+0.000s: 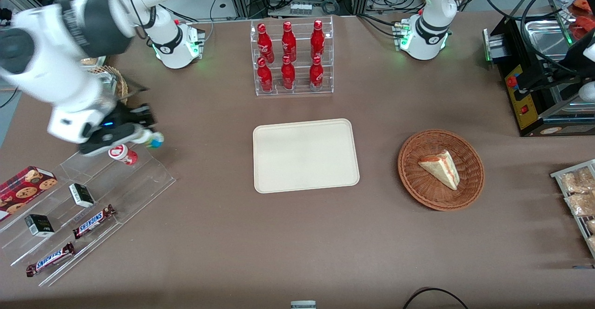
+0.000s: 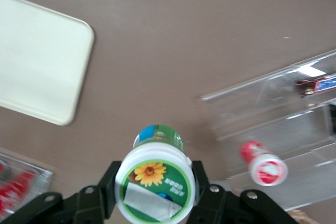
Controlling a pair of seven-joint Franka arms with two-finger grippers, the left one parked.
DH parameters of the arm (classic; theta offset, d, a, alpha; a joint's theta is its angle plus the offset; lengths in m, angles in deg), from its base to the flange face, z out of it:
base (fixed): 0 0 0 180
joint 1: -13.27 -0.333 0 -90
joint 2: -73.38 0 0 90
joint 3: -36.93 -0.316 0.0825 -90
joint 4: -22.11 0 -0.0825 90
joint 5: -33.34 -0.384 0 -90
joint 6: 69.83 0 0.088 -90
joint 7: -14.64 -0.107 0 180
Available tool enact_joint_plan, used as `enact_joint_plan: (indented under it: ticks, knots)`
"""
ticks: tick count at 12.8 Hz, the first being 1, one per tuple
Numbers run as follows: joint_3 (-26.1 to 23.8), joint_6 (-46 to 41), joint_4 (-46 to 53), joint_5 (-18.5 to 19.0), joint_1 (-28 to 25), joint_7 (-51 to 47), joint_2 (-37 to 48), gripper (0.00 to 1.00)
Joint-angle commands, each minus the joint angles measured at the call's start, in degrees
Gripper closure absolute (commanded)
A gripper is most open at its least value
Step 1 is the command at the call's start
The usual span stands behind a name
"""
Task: Place green gum on tray
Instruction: 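Lift the gum cup and carry it over the cream tray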
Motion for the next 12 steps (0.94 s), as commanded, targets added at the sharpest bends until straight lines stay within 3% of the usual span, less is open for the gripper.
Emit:
enact_joint_plan:
  ticks: [1,6,12]
  knots:
    - [0.78,-1.44,6.53,-1.02,-7.23,-12.61,-6.94,1.00]
    - [0.78,6.19,12.70,-7.60,-16.30,-29.52,-19.51,1.00]
    - [0.78,17.18,13.40,-8.14,-24.74,-40.42,-28.74,1.00]
